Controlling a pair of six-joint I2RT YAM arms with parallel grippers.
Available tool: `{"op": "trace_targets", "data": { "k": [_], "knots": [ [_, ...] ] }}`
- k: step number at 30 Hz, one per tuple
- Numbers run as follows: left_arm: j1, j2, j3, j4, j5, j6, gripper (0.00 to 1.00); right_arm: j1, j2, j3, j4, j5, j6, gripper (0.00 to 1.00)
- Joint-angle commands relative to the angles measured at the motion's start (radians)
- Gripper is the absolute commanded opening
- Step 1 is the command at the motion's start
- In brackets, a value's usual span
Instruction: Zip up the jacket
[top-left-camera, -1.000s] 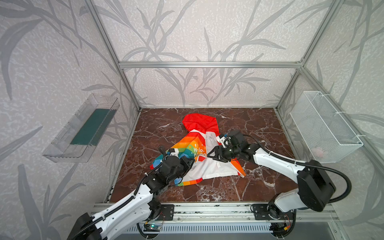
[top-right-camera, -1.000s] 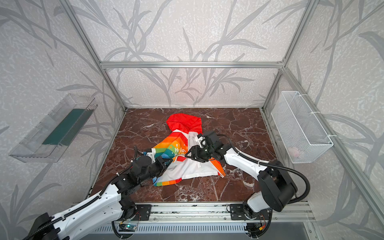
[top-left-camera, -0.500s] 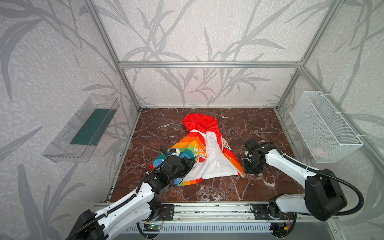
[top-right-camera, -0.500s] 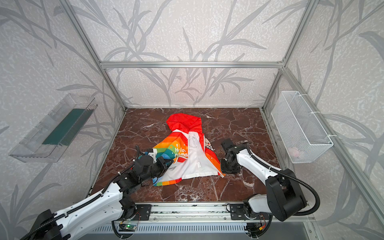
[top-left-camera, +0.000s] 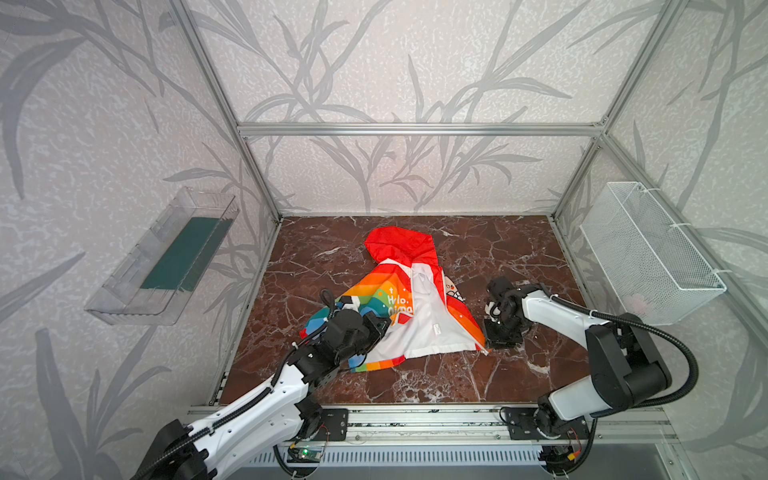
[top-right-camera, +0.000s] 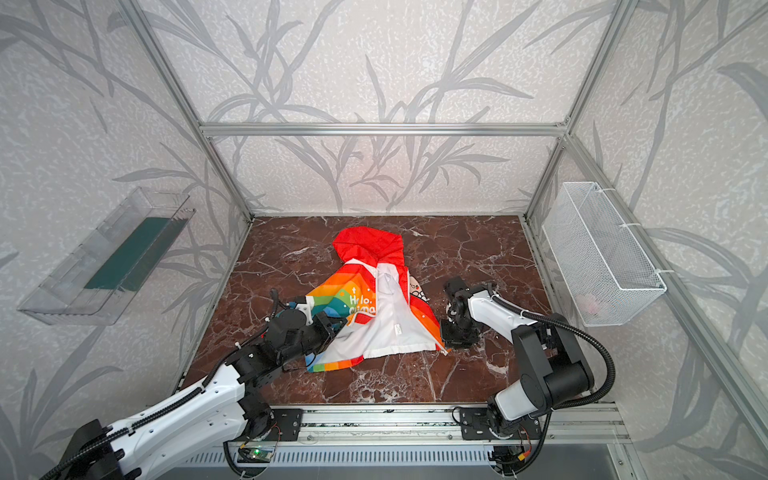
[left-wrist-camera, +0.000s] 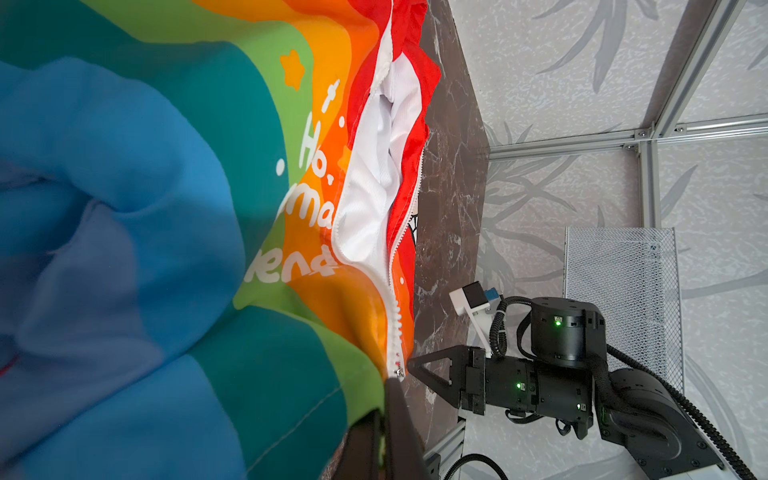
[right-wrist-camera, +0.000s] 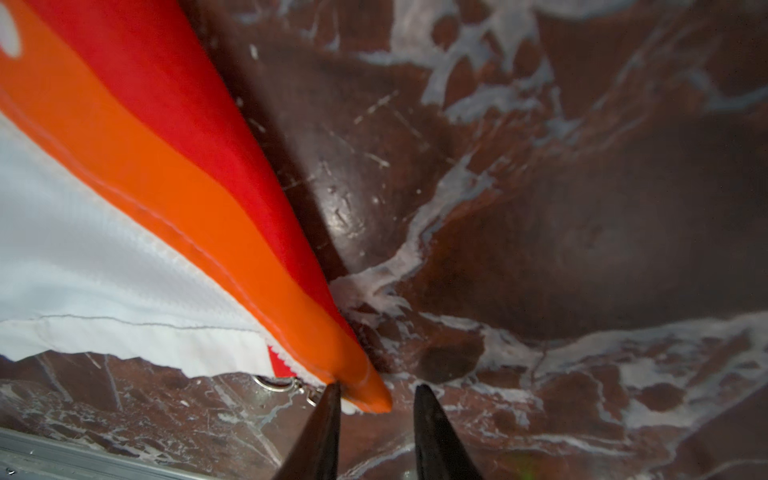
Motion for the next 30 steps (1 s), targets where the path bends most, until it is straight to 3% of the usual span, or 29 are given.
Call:
{"op": "trace_targets", "data": {
  "k": [1,8,14,19,23,30],
  "knots": [
    [0.004,-0.006,0.027,-0.009,-0.011,0.005,0.0,-0.003,0.011,0.011,0.016,-0.047,-0.014,0.32],
    [0.005,0.008,0.036,-0.012,-0.01,0.009,0.0,-0.003,0.053,-0.002,0.047,-0.073,-0.013,0.25],
    [0.005,0.019,0.057,-0.013,-0.009,0.019,0.0,-0.003,0.018,-0.009,0.054,-0.084,-0.016,0.0],
    [0.004,0.057,0.094,0.031,0.004,0.055,0.0,-0.003,-0.114,-0.017,0.113,-0.248,-0.009,0.0],
    [0.01,0.092,0.11,0.118,-0.011,0.096,0.0,-0.003,-0.238,-0.068,0.282,-0.383,0.069,0.0],
    [0.054,0.155,0.192,0.116,0.055,0.205,0.0,0.022,-0.403,-0.266,0.846,-0.426,0.323,0.0]
  ]
}}
